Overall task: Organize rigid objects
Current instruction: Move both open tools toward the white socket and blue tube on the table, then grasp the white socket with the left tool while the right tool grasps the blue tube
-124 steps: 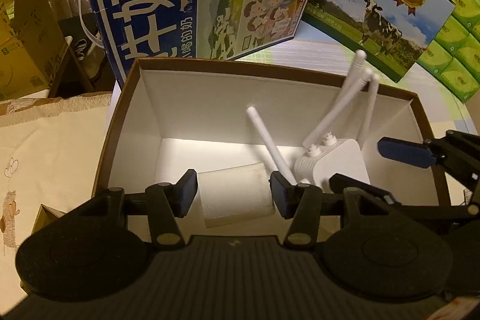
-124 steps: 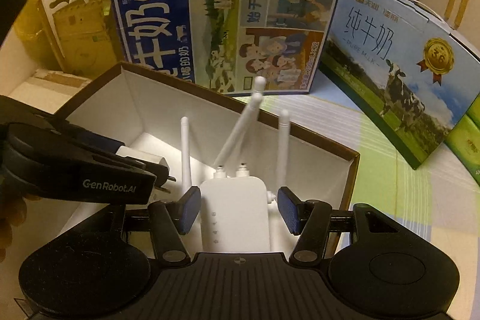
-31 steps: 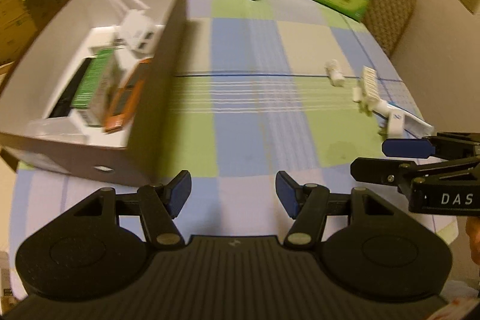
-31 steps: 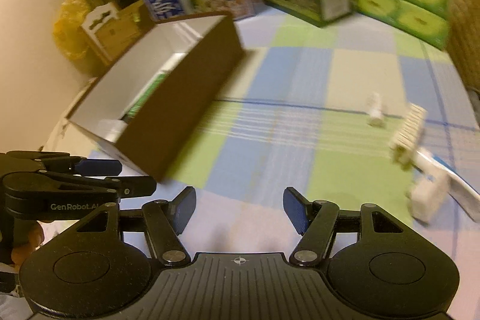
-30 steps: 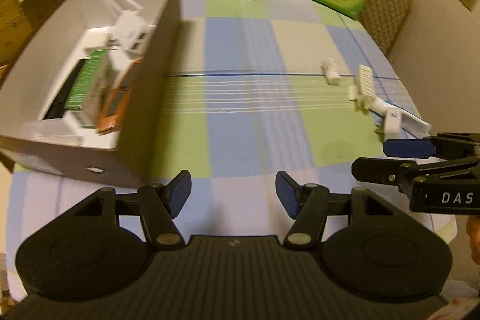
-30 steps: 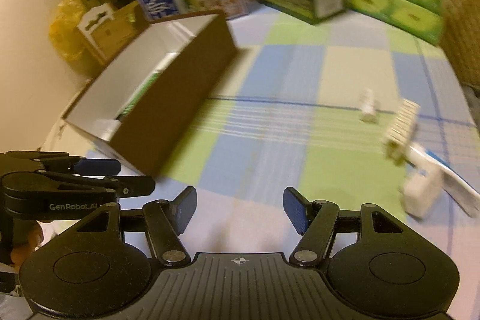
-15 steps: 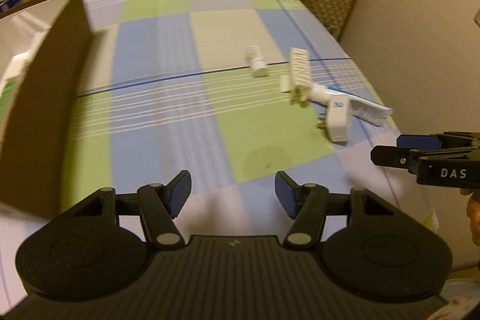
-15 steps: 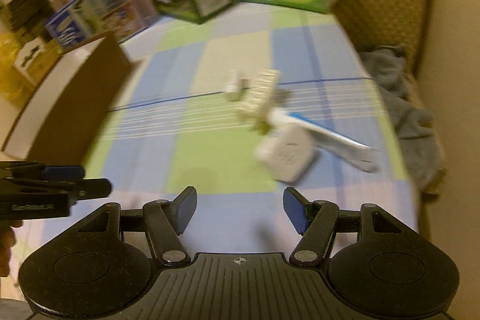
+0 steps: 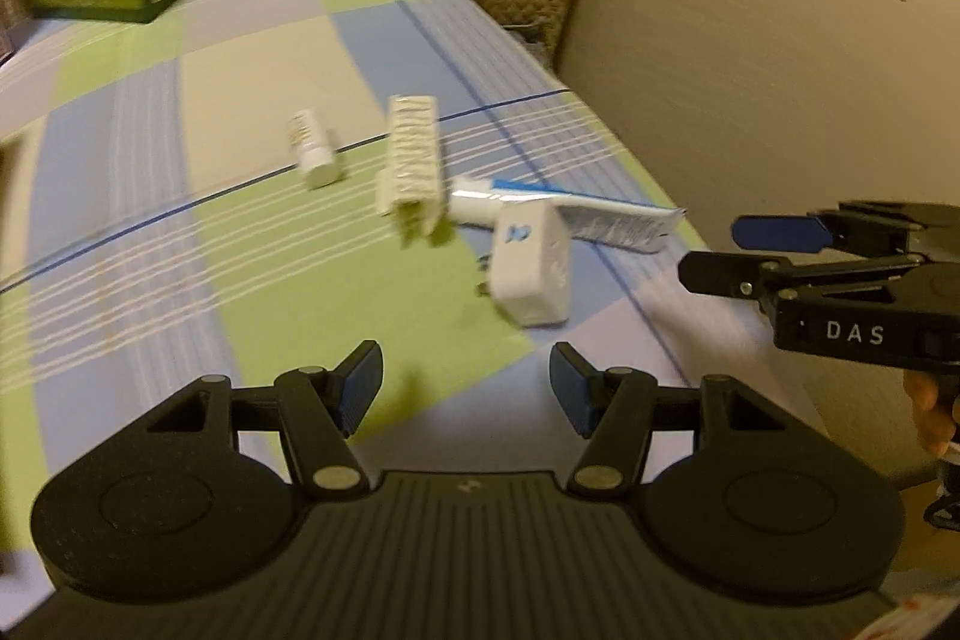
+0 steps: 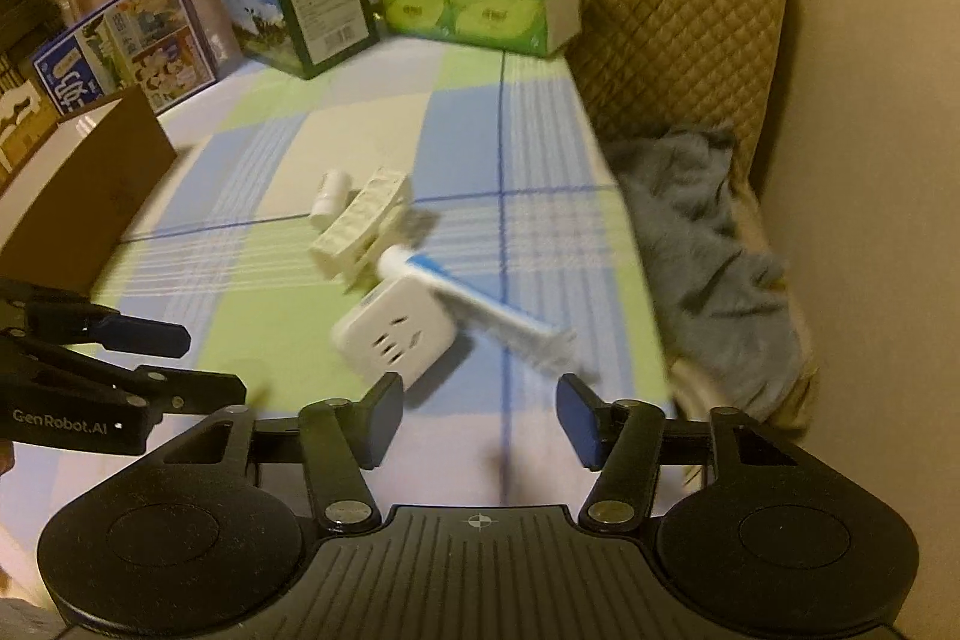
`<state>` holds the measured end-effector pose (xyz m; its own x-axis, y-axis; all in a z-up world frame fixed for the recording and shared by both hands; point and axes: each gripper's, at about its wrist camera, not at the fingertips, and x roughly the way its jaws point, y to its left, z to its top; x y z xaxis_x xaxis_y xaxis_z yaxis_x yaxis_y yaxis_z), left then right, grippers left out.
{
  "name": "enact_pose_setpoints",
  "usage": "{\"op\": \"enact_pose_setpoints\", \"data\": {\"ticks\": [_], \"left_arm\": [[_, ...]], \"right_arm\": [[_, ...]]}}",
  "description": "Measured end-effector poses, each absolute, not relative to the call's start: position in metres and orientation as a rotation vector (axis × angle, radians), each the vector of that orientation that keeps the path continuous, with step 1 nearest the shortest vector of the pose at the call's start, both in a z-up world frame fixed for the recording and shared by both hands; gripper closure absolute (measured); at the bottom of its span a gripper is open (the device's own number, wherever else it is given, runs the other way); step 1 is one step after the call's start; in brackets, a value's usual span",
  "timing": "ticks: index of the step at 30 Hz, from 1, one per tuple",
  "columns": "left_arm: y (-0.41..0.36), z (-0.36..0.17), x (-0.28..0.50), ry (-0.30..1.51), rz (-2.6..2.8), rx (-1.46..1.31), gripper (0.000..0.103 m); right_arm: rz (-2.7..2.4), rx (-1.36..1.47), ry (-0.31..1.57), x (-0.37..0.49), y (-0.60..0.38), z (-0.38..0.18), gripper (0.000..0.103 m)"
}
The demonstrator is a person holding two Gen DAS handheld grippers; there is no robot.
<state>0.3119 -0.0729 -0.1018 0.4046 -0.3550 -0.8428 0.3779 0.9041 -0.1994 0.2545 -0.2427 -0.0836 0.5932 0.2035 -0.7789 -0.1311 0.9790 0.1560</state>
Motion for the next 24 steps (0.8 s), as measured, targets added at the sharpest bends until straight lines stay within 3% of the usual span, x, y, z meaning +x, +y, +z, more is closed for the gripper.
{"op": "enact_pose_setpoints", "data": {"ticks": [11,16,24], "left_arm": [[-0.112,-0.126,0.344,1.052,-0.552,0.008,0.051],[-0.116,-0.134,0.352,1.056,-0.551,0.016,0.073],[-0.094,-0.134,0.339,1.032,-0.527,0.012,0.073]], "right_arm": [[0.185,0.126,0.929,0.265,-0.266,-0.091,0.055],[0.178,0.146,0.929,0.267,-0.273,-0.091,0.055],[0.213,0.134,0.913,0.278,-0.270,-0.088,0.055]]}}
